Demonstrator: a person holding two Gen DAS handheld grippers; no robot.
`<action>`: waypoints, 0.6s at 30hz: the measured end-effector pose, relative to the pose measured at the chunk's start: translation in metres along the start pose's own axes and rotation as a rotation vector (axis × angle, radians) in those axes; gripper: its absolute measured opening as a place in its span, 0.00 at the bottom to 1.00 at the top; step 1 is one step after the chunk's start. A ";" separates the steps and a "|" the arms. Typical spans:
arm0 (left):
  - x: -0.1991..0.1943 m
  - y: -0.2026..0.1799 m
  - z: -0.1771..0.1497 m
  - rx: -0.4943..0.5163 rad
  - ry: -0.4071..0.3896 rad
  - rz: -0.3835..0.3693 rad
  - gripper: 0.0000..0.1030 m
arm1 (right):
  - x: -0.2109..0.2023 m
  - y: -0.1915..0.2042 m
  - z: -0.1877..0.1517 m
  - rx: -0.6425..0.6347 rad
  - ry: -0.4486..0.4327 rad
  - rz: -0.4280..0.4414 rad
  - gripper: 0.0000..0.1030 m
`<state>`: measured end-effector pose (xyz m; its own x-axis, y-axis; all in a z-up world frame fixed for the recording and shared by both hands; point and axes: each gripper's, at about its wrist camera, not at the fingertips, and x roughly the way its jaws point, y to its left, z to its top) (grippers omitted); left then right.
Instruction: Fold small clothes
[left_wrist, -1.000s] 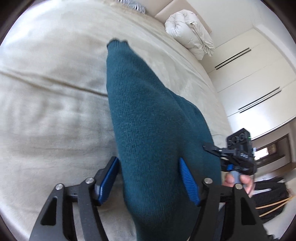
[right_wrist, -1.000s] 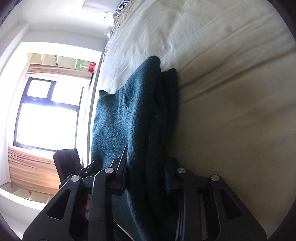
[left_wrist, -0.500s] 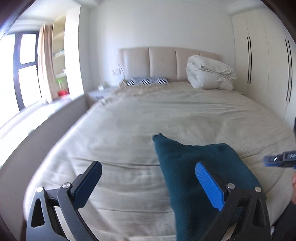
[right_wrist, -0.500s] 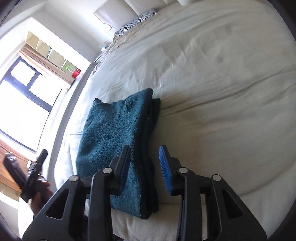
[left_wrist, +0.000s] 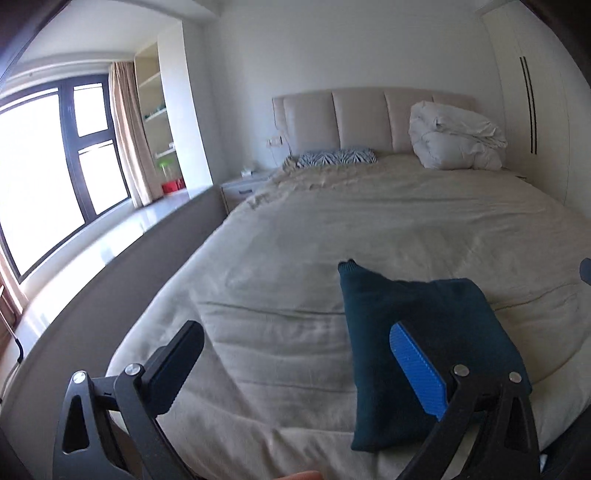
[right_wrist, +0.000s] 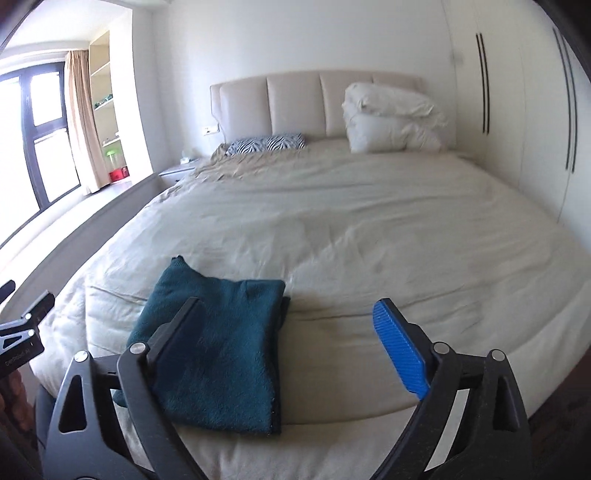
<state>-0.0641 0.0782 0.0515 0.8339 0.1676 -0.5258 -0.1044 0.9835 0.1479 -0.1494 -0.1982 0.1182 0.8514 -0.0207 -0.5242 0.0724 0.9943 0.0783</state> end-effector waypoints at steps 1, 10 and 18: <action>0.005 -0.001 -0.001 -0.001 0.036 -0.012 1.00 | -0.004 0.003 0.001 -0.004 0.003 0.000 0.91; 0.008 -0.015 -0.020 -0.032 0.172 -0.113 1.00 | 0.001 0.023 -0.011 0.057 0.223 0.039 0.91; 0.021 -0.026 -0.036 -0.010 0.235 -0.140 1.00 | 0.023 0.051 -0.039 0.007 0.283 0.043 0.90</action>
<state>-0.0637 0.0581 0.0061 0.6924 0.0395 -0.7204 -0.0031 0.9986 0.0519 -0.1467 -0.1440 0.0771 0.6750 0.0525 -0.7360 0.0439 0.9928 0.1111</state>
